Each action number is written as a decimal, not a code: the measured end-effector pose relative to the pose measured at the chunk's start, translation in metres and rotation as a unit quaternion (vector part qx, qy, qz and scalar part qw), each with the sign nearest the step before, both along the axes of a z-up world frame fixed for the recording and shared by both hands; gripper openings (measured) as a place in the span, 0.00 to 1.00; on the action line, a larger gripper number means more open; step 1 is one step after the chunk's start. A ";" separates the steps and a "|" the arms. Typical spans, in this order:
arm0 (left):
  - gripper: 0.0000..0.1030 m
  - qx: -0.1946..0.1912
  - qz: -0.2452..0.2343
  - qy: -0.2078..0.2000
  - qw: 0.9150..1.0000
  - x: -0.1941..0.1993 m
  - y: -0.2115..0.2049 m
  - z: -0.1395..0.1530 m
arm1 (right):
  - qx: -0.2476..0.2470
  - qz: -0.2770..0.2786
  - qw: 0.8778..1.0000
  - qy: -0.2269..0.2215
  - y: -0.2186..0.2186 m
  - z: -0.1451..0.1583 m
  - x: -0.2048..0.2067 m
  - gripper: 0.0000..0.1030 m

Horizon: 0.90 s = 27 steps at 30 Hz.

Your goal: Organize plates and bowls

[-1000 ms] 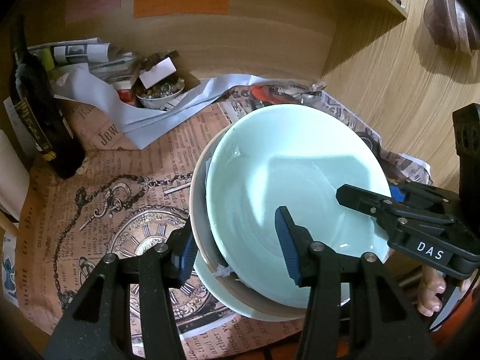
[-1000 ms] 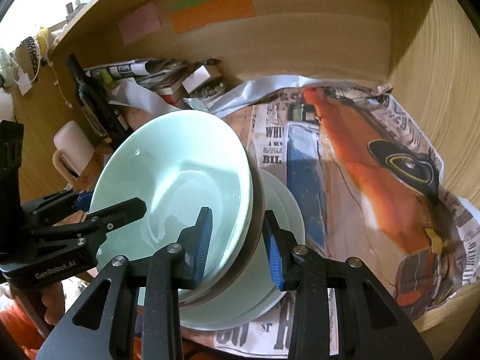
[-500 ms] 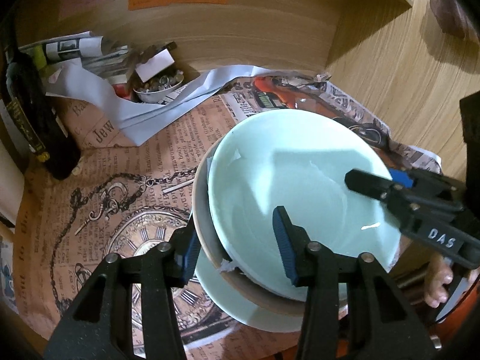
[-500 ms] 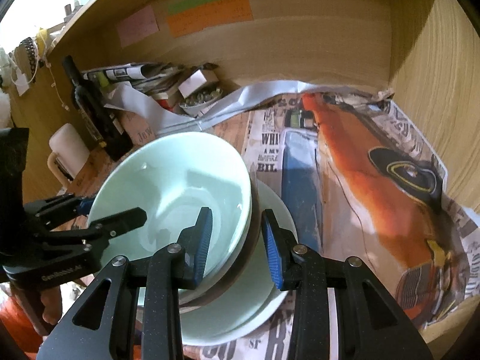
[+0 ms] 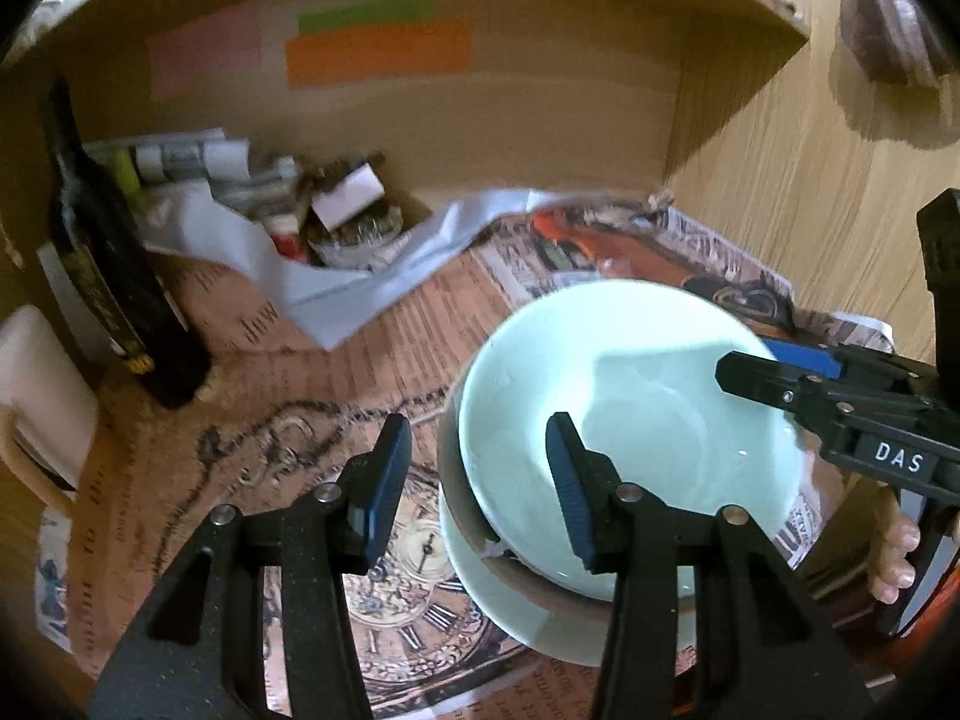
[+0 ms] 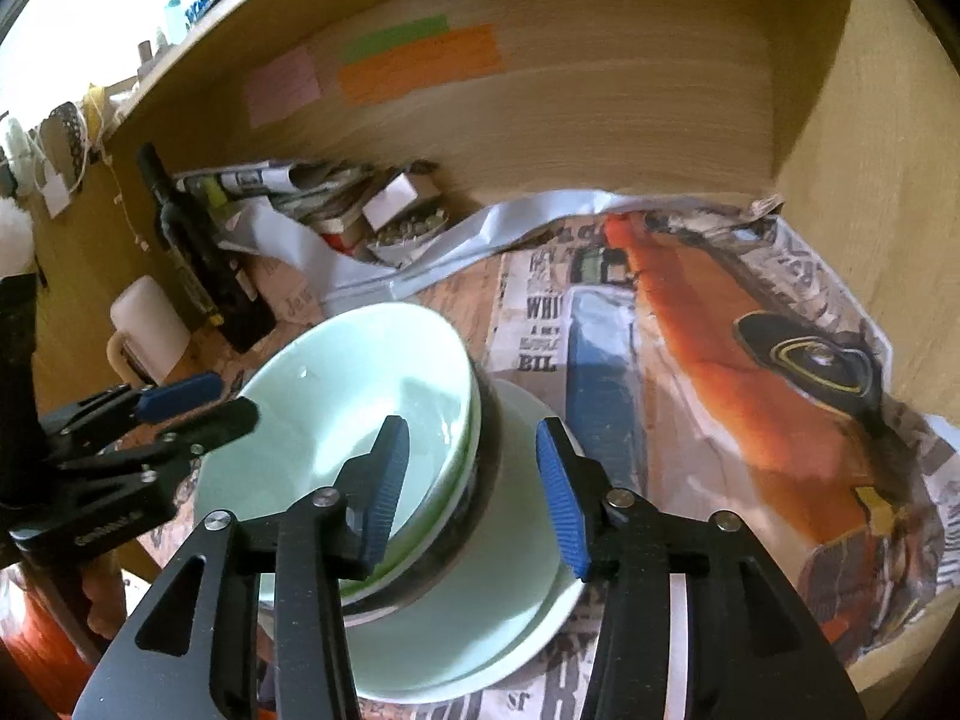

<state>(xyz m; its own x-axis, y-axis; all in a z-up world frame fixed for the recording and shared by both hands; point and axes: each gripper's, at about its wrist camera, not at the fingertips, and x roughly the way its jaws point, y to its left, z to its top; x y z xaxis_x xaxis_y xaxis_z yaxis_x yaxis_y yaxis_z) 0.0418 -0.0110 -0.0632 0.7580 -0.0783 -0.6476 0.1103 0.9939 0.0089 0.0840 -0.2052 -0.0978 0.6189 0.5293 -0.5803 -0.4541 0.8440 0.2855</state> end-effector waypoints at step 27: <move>0.97 0.004 0.023 -0.239 0.971 -0.121 -0.021 0.073 | 0.050 -0.009 0.973 -0.226 -0.033 0.075 -0.117 0.85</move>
<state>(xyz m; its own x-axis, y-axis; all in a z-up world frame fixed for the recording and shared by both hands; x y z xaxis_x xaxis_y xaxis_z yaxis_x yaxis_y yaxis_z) -0.0788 -0.0321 0.0098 0.9747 -0.0345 -0.2210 0.0480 0.9973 0.0559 -0.0328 -0.2381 -0.0224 0.8084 0.5561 -0.1932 -0.5377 0.8311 0.1421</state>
